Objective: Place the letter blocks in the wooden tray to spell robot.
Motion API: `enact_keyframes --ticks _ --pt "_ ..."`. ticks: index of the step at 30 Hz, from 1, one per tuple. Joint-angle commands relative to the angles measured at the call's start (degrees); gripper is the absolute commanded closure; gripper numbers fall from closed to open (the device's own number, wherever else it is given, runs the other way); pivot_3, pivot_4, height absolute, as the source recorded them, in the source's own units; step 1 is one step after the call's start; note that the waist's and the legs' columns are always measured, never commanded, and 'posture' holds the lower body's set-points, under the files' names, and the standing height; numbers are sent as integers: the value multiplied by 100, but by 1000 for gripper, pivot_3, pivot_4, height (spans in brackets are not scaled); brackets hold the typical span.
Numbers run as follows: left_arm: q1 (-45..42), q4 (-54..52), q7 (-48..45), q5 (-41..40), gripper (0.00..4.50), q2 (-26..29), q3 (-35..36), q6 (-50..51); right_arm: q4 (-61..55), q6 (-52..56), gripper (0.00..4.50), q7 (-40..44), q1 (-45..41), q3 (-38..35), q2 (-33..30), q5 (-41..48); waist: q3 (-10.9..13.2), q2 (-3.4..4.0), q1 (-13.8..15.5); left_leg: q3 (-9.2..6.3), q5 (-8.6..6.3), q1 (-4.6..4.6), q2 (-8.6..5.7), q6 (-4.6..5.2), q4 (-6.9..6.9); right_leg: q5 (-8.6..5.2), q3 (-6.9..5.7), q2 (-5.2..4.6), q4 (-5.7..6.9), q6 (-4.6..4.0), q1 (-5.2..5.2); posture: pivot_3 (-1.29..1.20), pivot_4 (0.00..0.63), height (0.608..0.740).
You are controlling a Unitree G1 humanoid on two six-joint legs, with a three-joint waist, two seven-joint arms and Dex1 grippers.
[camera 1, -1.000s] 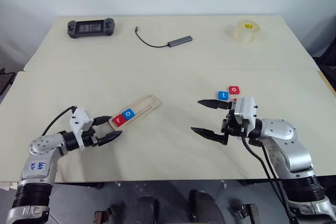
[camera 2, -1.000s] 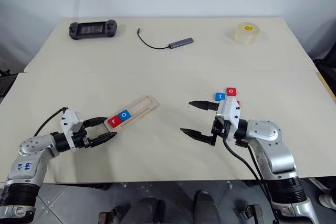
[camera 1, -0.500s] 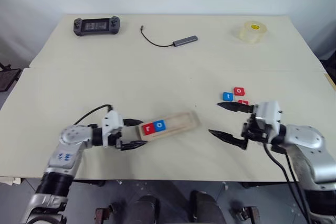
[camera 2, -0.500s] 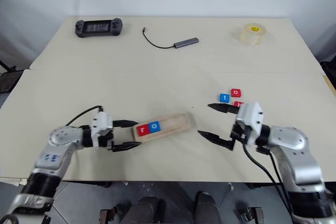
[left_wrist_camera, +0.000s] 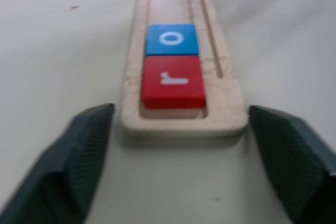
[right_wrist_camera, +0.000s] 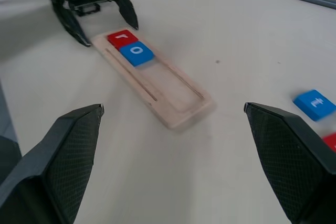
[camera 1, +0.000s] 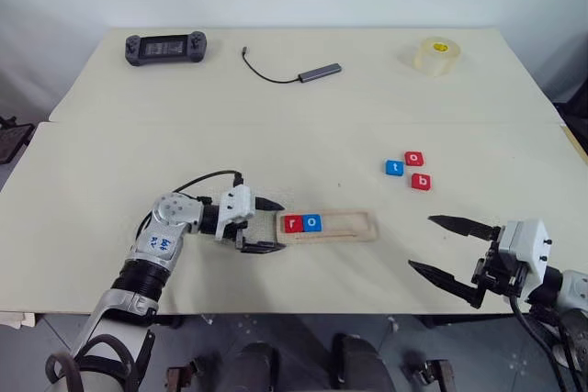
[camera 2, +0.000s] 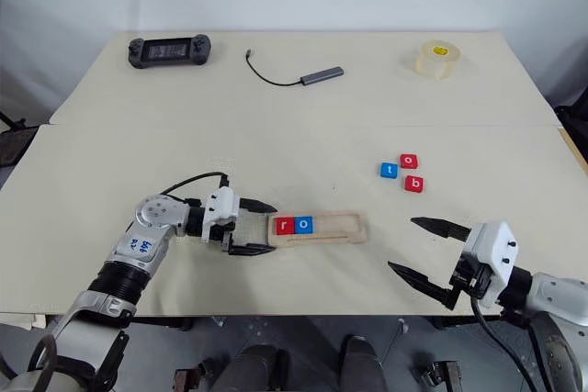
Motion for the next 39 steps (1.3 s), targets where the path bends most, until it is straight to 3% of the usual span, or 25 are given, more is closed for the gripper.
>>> enact_keyframes --ticks 1,6,11,17,21,26,32,39 --pt "254 -154 -131 -369 41 233 423 36 -175 99 0 -280 237 -461 156 252 0 0 -4 -1 0 0 0 0 0 0 0 0 0 0 -1 0 150 740" --pt "1015 -700 -209 -848 41 732 1080 152 -148 -30 0 -553 641 -903 396 200 0 1 -18 -2 -2 -2 7 -3 -4 0 2 1 -4 -1 -6 0 150 740" --pt "2066 -1569 170 -1418 41 849 1926 339 157 -553 0 -666 982 -1181 775 -50 -1 1 5 -9 -2 3 0 -1 -4 0 3 -9 -24 -1 6 0 150 740" --pt "2818 -2447 399 -1801 41 849 2217 863 508 -500 0 -811 642 -896 767 -85 -1 2 -6 -6 -5 10 3 -2 -8 0 11 -10 -32 -1 8 0 150 740" --pt "2916 -2775 566 -1921 41 835 2282 1074 488 778 0 -1289 -474 -580 159 298 0 6 -48 7 -2 26 5 -7 -8 0 35 -12 -22 -1 10 0 150 740" --pt "2991 -2944 734 -1847 41 766 2252 1063 1018 2838 0 -1996 -2254 411 -916 -120 0 10 -108 15 -2 38 21 -15 -11 -5 65 -11 -13 -12 8 0 150 740" --pt "3283 -3479 920 -1858 41 657 2155 1112 2195 3831 0 -1977 -4590 2075 -1035 -897 0 12 -151 6 -3 -2 20 -18 -10 -9 68 -11 -14 -20 -24 0 150 740" --pt "3418 -3648 1060 -1875 41 674 2199 1246 2947 3814 0 -2038 -5342 2519 -779 -1437 0 12 -130 0 -11 -26 3 -4 -13 -8 13 -6 -8 -17 -34 0 150 740"
